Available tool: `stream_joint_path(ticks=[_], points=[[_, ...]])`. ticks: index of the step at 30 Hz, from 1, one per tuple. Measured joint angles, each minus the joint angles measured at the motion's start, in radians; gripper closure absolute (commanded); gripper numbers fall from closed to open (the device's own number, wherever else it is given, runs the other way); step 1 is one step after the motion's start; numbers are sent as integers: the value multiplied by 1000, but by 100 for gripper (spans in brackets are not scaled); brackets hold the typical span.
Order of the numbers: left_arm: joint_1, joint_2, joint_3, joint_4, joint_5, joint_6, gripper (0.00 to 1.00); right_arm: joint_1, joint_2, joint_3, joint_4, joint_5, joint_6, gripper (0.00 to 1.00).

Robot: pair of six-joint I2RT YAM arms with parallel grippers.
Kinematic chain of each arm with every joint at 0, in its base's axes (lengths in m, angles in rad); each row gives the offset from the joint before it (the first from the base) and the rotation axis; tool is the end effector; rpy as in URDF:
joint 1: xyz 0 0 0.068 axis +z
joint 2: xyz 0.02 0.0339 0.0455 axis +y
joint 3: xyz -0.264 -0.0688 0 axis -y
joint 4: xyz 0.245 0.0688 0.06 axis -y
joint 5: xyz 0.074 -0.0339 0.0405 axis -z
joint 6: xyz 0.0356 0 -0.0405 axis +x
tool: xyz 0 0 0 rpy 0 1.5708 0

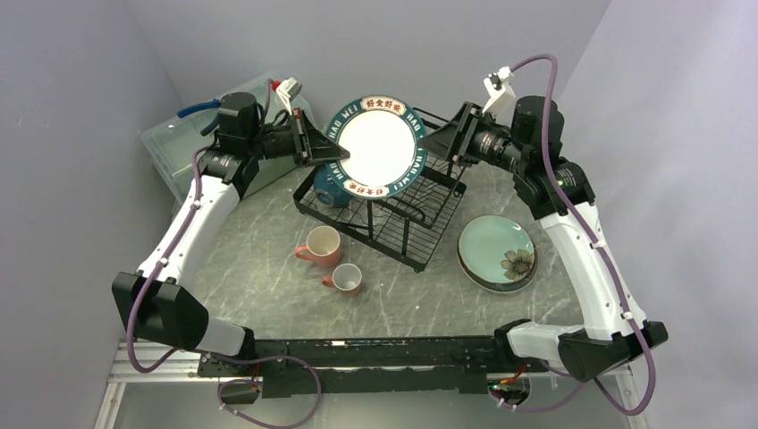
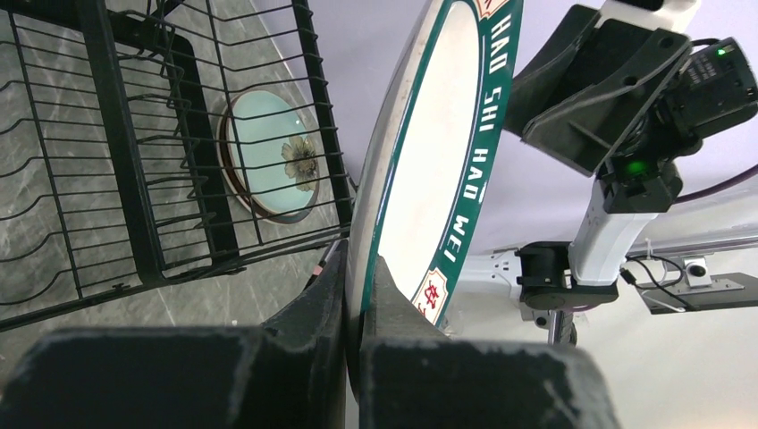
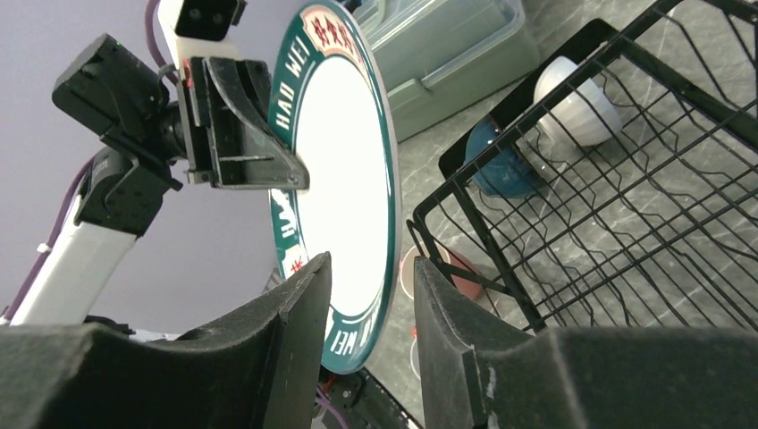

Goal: Load the mixed dishes into the dish rack
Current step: Insert the plate into the dish rack.

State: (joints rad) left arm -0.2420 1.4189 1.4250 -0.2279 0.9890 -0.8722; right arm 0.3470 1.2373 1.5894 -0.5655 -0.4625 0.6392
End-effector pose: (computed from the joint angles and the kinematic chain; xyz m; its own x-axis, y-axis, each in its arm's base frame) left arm 0.2996 -0.1046 0.4154 -0.8441 -0.2251 -0.4866 0.4300 0.2579 -0.8652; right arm 0.2262 0.0987 0.4813 -0.5860 0.3558 -0.7280 -0.4546 0.5994 0.6589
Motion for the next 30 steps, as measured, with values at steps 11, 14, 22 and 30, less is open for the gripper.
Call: stream_joint_path(ticks=[11,14,22,30], points=[[4,-1,-31,68,10,-43,100,13,36,-18,35,-48,1,60],[4,-2,-34,68,10,-43,100,33,66,-18,47,-56,2,63],[5,-2,-34,66,12,-39,100,59,118,-13,48,-62,9,91],[6,-8,-35,80,18,-9,72,62,114,-1,44,-45,41,100]])
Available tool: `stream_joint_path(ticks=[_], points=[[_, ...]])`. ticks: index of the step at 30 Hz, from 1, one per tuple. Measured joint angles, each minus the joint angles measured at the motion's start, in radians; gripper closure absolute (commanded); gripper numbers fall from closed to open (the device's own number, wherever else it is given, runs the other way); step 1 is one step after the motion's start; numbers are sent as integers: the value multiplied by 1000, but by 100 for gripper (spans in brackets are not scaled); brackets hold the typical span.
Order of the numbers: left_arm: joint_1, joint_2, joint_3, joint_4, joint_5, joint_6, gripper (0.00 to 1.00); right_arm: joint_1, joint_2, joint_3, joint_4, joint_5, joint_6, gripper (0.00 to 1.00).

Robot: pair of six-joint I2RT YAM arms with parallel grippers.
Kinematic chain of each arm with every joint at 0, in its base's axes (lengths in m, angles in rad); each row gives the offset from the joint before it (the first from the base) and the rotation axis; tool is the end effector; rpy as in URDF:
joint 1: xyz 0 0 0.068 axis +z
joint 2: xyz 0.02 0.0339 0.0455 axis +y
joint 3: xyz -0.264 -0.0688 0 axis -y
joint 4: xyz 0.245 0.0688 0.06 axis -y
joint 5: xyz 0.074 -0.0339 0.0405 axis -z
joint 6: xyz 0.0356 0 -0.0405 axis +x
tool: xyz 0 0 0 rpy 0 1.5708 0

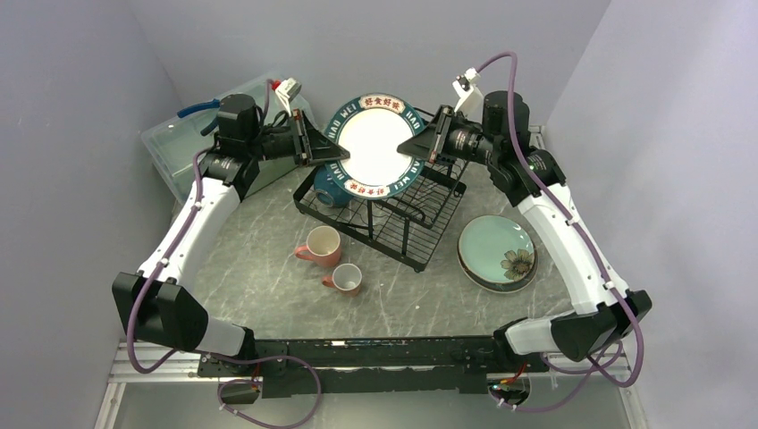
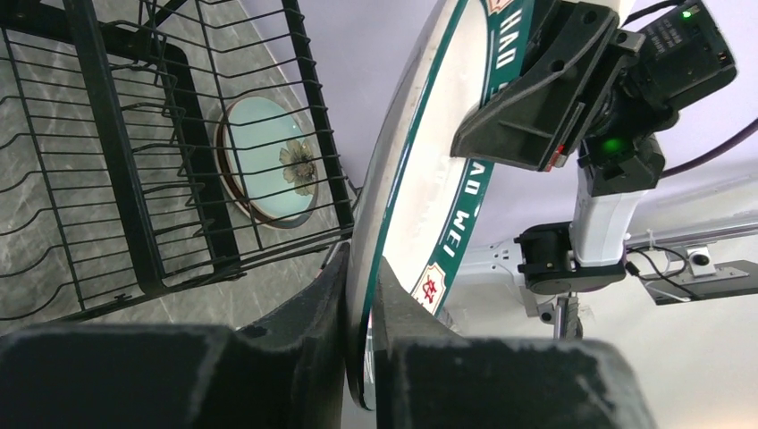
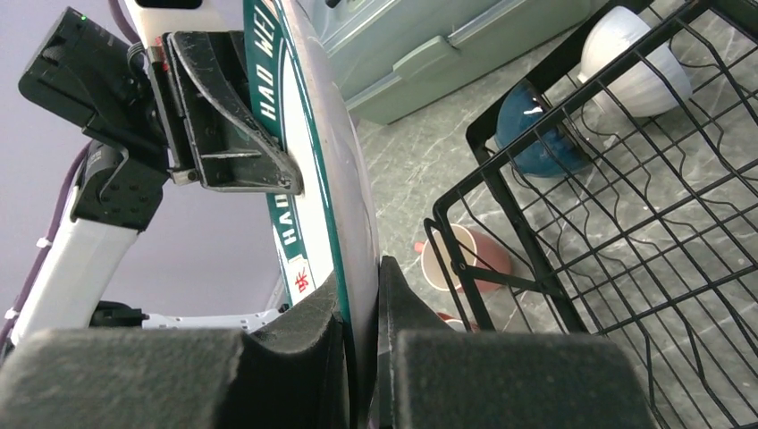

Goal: Load the mixed dishes into the dish rack
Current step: Insert the plate into the dish rack.

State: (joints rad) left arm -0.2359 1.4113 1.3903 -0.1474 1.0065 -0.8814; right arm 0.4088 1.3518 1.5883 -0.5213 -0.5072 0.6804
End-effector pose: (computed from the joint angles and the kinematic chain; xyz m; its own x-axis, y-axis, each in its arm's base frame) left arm 0.3002 -0.1031 0.4134 -0.8251 -0.2261 -0.5178 0.4689 0.2372 -0.8508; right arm 0.2571 0.1302 0.4574 -0.6881 0.3012 -0.6602 -0.4404 0.5497 0.7098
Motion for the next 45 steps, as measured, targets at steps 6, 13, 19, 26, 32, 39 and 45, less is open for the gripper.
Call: stream_joint_path(ticks=[6,13,19,26,32,39,45], points=[[0,-1,-1,-43,-2,14,53,1,-4,10,-26,45,-52,100],[10,-7,6,-192,-48,124,43,-8,10,153,-138,129,-168,100],[26,-25,33,-317,-121,240,37,-30,24,261,-204,193,-296,100],[30,-75,27,-417,-185,339,37,-58,94,360,-246,249,-504,100],[30,-137,-48,-461,-226,392,38,-97,115,359,-241,269,-692,100],[30,-176,-170,-471,-245,429,38,-220,111,290,-111,174,-855,100],[30,-204,-247,-471,-245,450,39,-249,120,277,-61,99,-993,100]])
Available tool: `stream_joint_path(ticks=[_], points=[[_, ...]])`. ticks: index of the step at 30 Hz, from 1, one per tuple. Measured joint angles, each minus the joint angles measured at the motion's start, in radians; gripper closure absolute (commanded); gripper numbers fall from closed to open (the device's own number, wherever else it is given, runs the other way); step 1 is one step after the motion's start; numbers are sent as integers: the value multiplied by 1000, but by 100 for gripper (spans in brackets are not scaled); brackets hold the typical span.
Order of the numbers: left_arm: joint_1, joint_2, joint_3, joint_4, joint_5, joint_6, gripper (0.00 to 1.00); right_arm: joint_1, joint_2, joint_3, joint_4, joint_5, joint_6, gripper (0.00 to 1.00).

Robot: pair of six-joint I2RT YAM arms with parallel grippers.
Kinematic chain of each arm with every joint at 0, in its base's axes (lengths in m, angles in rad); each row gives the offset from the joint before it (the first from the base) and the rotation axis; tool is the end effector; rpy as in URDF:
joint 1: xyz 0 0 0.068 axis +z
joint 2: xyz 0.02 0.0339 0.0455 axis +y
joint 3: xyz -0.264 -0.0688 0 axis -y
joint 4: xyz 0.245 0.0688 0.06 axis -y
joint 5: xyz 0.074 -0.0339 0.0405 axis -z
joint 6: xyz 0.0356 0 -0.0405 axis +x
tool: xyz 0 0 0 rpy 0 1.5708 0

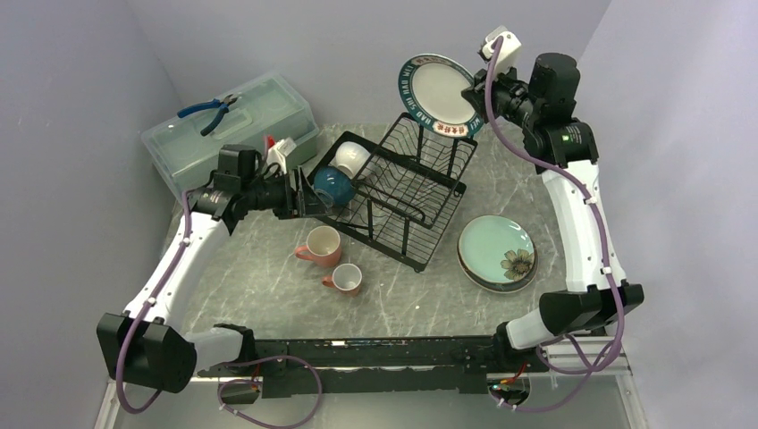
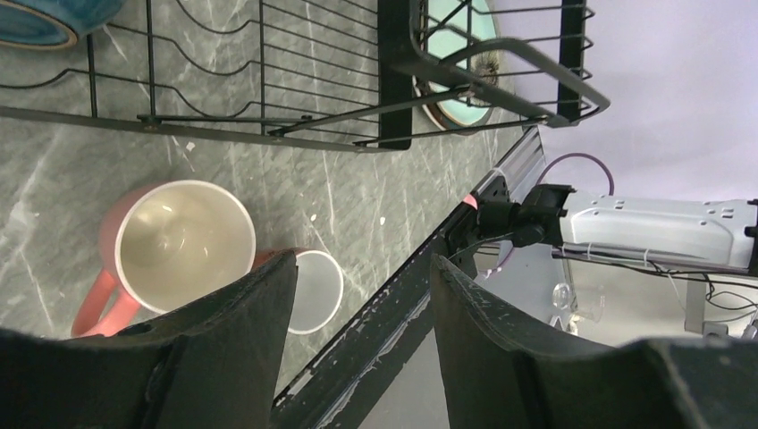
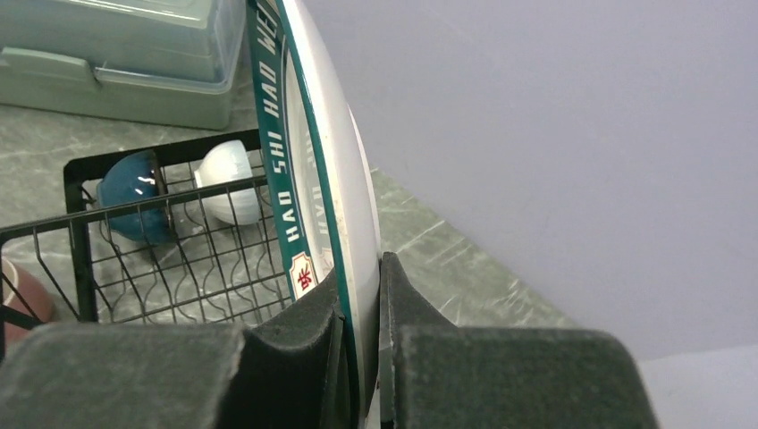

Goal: Load the mixed dishes into the dish rack
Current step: Insert the plate into the dish rack.

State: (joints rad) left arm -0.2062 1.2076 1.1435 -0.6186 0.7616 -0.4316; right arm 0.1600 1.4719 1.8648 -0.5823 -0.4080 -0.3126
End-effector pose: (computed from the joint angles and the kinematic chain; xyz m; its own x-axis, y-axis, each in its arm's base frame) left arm 0.2416 -0.0756 0.3415 -0.8421 -0.1332 -0.5226 0.3523 0.5979 -0.7200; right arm 0.2960 0.0621 0.5054 -0.0136 -0.2881 -0.9575 -0.5624 0.7940 -0.2310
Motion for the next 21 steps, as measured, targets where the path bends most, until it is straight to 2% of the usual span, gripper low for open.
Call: stream_joint_path(ticks=[9,21], points=[[0,-60,-82,-3,-20,54,39,-13,23,-27,69,-72,-131,100],[0,-106,-194,0,-26,80,39,-18,53,-108,116,-96,-136,100]])
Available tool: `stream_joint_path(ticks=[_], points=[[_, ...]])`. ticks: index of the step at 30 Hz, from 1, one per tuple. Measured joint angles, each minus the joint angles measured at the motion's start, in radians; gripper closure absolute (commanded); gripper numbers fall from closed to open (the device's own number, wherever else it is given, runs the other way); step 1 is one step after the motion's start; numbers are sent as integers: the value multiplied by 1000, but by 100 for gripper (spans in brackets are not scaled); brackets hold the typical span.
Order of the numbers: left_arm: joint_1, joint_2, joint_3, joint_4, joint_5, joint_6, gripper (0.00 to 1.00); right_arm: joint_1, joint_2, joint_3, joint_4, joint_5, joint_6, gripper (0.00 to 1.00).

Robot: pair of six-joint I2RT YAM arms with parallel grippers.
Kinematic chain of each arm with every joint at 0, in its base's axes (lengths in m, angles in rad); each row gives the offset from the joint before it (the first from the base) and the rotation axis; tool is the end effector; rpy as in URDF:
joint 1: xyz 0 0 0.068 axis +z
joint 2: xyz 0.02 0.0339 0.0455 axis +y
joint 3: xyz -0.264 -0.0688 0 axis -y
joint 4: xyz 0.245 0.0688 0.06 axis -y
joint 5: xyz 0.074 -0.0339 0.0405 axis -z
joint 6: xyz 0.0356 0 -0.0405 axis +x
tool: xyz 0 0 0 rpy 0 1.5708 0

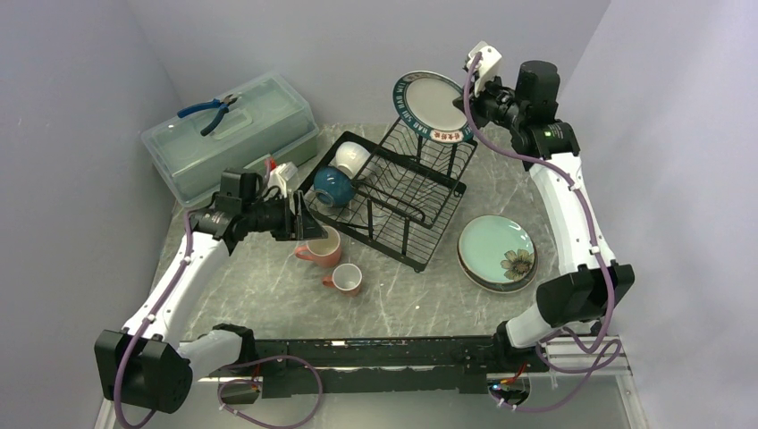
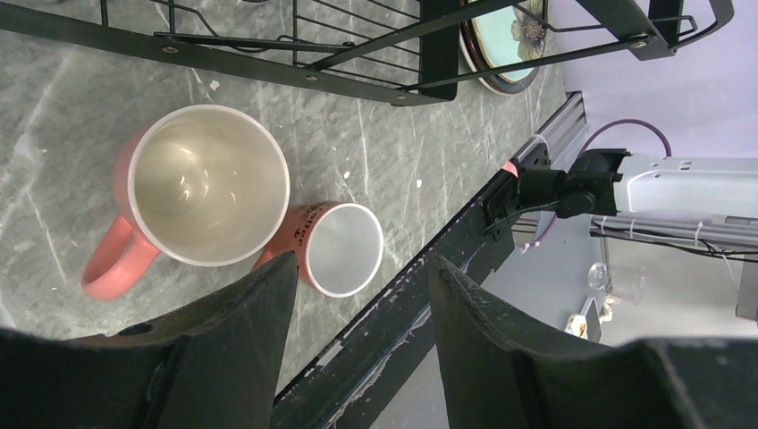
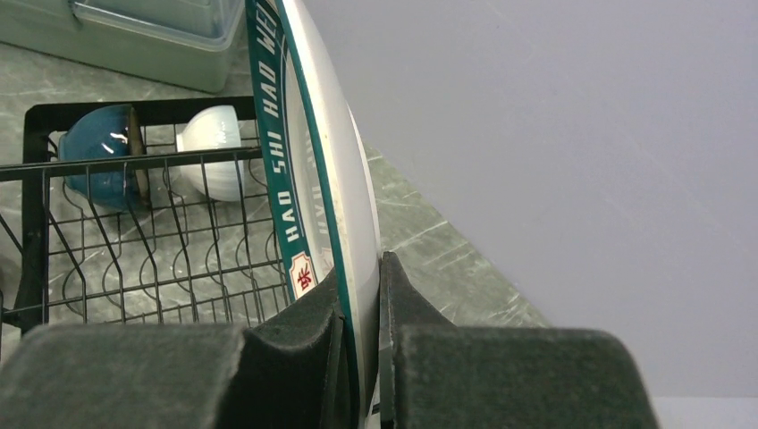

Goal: Load the mixed dishes into the dish rack
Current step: Insert the plate into the dish rack.

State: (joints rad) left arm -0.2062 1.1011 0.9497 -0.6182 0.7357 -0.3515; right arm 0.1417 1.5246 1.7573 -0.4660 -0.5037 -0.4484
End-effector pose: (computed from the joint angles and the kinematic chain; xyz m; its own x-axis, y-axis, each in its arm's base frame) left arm 0.2142 -0.0692 0.3014 -0.8542 -0.0821 -0.5135 0.3509 0.6377 -0.6857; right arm 0.3289 0.0643 0.4678 0.0489 -0.3765 -0.9251 -0.6296 0.7074 -0.3212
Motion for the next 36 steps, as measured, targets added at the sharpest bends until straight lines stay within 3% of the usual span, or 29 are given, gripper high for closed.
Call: stream_joint_path(ticks=[36], points=[[0,-19,-30,8,-1,10,40,-1,53,-82,41,6,-28,100]])
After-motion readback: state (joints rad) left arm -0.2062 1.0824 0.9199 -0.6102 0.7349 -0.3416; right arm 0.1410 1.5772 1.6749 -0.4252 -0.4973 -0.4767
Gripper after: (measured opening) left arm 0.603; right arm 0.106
